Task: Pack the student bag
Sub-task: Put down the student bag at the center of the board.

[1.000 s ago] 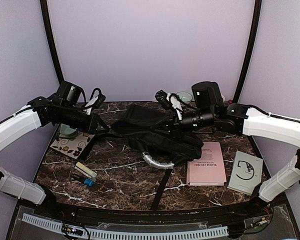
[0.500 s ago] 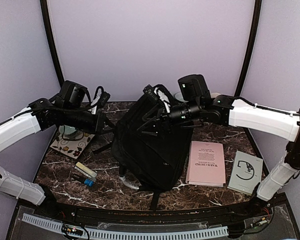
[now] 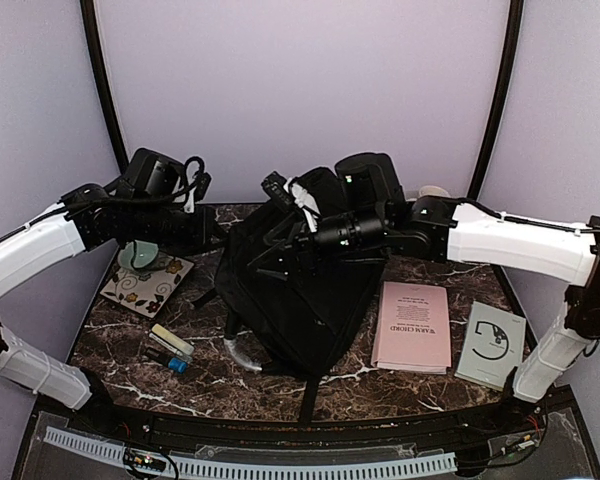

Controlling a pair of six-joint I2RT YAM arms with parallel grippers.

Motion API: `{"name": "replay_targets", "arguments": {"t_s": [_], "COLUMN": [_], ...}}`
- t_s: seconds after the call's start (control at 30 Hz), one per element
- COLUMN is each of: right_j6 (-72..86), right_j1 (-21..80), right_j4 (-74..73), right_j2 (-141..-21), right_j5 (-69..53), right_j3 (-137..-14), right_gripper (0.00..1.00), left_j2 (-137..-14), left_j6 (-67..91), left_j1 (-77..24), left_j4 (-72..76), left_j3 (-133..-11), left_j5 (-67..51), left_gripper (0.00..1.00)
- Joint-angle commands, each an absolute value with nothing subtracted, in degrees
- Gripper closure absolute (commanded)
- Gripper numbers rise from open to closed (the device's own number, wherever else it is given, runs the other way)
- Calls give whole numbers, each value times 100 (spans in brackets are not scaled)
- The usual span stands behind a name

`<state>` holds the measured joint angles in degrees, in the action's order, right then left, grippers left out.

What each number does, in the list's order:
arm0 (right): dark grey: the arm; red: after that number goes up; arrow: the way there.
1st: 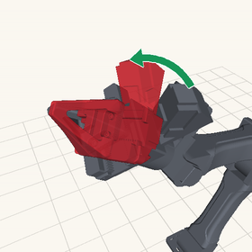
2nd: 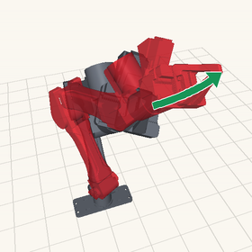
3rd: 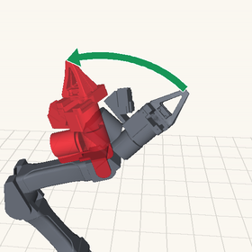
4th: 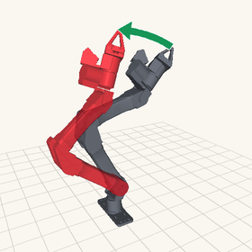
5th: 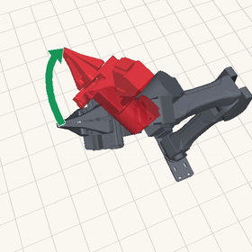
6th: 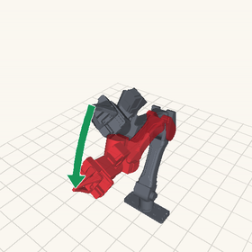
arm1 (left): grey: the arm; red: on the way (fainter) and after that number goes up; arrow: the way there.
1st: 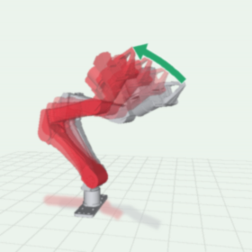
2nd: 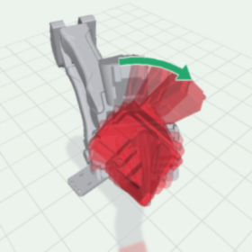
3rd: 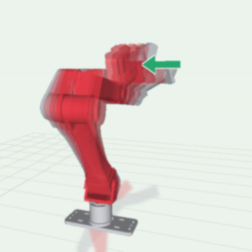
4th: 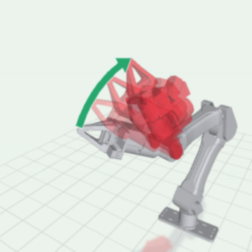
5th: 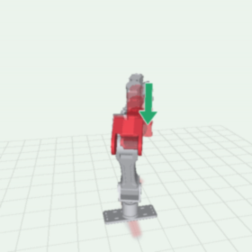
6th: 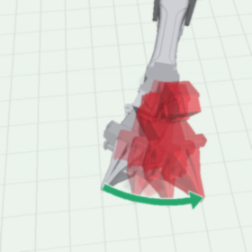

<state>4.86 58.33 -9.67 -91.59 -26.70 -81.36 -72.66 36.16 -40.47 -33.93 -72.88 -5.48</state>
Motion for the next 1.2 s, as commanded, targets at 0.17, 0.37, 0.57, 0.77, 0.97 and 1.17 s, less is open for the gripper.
{"name": "replay_targets", "arguments": {"t_s": [0.17,0.37,0.57,0.77,0.97,1.17], "right_j6": [470,302,120,-193,-892,-1123], "right_j1": [6481,6861,6974,6999,6948,6737], "right_j4": [-1023,-900,-634,-557,-367,-451], "right_j2": [-9789,-10023,-10107,-10272,-10272,-9930], "right_j5": [-1166,-535,-7,347,278,-115], "right_j3": [-8576,-8593,-8406,-8360,-8346,-8001], "right_gripper": [8,17,47,70,100,100], "left_j2": [-7574,-7359,-6964,-6464,-6089,-6034], "left_j6": [4785,5161,5216,5359,5333,4420], "left_j1": [-4584,-4666,-4671,-4671,-4667,-4667], "left_j4": [-3818,-4030,-4151,-4031,-3997,-3886], "left_j3": [-7820,-7707,-7382,-6918,-6579,-6367], "left_j5": [851,1156,1227,1262,1249,800], "left_gripper": [100,100,100,100,100,100]}}
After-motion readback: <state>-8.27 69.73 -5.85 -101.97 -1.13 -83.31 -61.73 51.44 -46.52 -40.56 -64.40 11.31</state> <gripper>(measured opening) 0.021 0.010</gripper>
